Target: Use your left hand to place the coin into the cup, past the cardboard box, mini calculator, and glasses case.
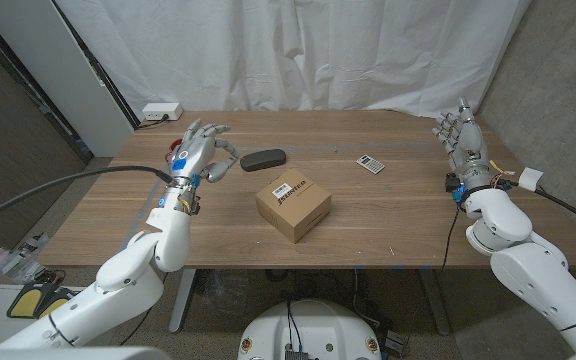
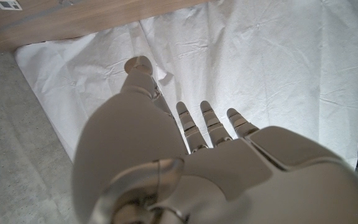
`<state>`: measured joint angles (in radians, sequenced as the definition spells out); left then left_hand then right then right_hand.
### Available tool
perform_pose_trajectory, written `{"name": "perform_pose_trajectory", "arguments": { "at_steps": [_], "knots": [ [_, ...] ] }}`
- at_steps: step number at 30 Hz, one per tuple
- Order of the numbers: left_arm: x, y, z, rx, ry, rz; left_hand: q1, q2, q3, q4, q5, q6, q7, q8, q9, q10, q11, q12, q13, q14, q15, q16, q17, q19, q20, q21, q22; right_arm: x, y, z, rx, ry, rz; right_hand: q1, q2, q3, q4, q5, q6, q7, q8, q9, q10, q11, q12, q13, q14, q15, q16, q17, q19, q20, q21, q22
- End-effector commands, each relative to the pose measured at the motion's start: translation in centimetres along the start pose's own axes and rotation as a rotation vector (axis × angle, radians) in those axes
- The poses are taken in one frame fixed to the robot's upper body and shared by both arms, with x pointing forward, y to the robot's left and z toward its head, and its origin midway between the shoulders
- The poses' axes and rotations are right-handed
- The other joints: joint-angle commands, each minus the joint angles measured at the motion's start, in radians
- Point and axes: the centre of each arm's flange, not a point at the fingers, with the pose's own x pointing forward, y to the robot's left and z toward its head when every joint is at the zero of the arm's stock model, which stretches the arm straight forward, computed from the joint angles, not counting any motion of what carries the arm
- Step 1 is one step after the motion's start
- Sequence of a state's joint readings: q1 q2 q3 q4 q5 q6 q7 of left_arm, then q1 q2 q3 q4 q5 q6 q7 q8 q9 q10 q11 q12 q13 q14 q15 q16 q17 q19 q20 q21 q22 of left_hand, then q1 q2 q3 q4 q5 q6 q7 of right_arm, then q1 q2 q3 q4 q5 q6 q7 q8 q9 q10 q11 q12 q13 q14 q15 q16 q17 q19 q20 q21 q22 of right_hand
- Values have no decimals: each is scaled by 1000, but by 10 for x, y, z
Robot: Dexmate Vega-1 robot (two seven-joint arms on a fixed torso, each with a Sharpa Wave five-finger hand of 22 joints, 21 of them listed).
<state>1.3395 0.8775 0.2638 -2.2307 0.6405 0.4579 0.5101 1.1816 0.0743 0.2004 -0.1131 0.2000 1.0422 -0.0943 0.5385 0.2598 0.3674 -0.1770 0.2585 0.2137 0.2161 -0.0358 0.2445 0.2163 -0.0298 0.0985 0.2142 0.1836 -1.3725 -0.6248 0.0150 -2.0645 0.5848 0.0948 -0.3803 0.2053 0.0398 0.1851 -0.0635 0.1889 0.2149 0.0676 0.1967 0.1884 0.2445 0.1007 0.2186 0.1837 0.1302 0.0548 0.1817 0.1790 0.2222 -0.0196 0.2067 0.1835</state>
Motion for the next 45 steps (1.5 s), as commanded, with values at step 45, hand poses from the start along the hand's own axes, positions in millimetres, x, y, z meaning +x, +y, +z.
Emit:
{"name": "perform_pose_trajectory", "arguments": {
  "at_steps": [45],
  "knots": [
    [88,53,-81,164,151,5,-18,14,17,-2,4,25,11,73,89,18,-5,-17,1,19,-91,-14,-1,-6,-17,-3,2,10,1,-11,72,-27,-17,-1,7,-3,-2,1,5,-2,-1,1,10,-1,-2,4,11,4,4,3,10,2,-3,2]
  ]
}}
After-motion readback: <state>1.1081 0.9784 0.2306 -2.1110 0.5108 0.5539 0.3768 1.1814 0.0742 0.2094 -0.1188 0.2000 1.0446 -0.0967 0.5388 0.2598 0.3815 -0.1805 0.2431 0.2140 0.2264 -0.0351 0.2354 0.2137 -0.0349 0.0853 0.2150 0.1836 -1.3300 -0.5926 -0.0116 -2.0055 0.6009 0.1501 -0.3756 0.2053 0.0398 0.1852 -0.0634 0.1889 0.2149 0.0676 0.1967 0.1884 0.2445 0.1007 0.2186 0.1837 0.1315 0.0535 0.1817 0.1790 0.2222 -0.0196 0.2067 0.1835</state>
